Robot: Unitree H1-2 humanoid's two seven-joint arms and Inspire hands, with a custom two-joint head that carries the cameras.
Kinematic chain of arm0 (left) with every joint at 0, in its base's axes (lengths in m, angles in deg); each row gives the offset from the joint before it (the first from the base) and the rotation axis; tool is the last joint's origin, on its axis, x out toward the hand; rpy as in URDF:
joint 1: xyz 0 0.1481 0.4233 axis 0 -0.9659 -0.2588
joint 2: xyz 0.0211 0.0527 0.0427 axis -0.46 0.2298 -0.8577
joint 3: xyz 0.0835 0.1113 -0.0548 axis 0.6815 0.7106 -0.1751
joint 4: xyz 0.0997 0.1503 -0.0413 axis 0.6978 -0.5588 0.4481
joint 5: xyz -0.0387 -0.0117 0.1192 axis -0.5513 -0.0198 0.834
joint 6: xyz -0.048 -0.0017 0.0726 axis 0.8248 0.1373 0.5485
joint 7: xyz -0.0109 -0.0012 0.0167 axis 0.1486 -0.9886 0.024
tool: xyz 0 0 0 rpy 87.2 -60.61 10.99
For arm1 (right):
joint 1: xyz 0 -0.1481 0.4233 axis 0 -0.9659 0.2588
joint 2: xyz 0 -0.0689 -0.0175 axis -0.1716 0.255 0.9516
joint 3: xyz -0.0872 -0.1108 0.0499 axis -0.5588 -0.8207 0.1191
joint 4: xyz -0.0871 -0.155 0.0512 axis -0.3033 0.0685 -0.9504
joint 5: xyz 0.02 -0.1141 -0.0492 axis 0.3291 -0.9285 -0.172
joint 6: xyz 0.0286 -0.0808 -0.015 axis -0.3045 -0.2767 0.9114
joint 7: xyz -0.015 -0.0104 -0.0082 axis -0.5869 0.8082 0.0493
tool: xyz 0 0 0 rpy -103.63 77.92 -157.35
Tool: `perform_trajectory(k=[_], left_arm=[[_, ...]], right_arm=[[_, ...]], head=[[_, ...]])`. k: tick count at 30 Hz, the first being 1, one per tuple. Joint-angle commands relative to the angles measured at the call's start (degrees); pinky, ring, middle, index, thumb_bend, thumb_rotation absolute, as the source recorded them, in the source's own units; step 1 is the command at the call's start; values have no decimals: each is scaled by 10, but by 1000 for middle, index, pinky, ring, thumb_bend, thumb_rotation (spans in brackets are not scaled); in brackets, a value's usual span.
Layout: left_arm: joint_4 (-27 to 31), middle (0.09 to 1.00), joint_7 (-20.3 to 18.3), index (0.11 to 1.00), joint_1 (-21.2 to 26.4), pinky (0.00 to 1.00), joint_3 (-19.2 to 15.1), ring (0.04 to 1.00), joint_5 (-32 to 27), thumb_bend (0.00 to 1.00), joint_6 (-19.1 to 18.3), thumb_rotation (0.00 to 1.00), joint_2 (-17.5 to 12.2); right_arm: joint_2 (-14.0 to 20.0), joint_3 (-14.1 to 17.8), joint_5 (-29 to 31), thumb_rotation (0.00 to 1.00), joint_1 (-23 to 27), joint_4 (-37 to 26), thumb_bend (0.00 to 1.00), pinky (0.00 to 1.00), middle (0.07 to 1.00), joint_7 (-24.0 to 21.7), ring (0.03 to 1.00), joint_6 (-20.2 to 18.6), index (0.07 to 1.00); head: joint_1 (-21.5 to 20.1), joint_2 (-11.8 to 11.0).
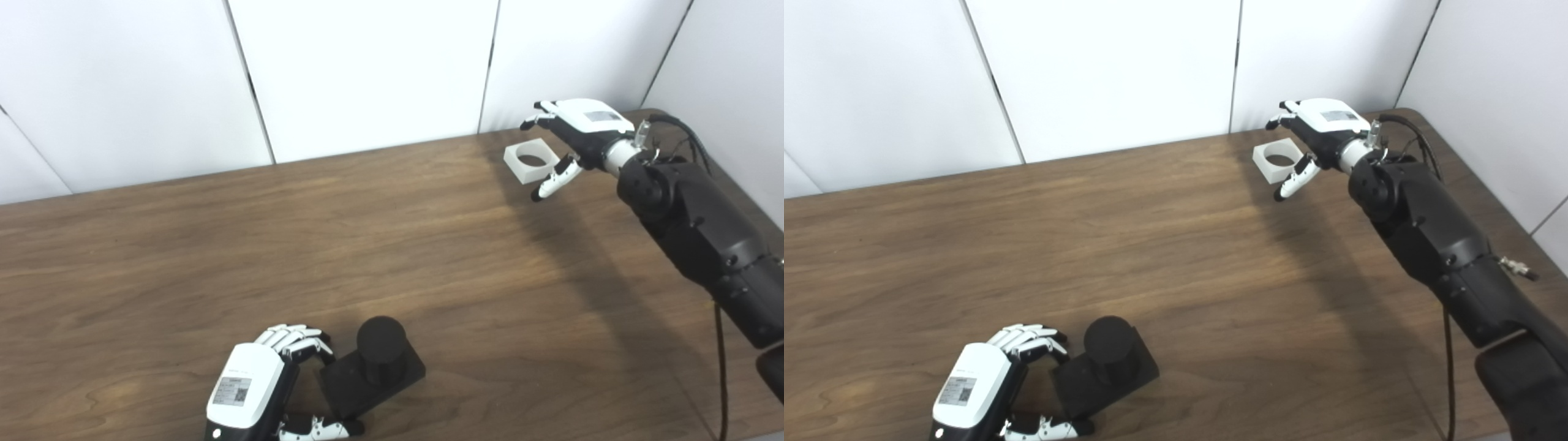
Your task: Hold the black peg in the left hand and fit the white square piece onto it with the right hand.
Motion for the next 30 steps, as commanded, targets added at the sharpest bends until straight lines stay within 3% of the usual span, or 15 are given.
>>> perform_trajectory(k=[1,15,30], left_arm=[[-23,722,-23,487,-2,779,2,762,21,518,-17,45,-3],[-16,720,-27,487,-6,780,1,761,23,518,-20,45,2],[-3,722,-44,488,-9,782,-7,765,4,517,-25,45,10]], right_arm=[[20,6,-8,252,43,-2,869,1000,985,4,1000,8,845],[10,-16,-14,221,94,94,872,994,967,29,1000,27,835],[16,-53,-29,224,131,156,884,969,959,14,1000,51,816]], head=[[0,1],[6,4],[16,5]])
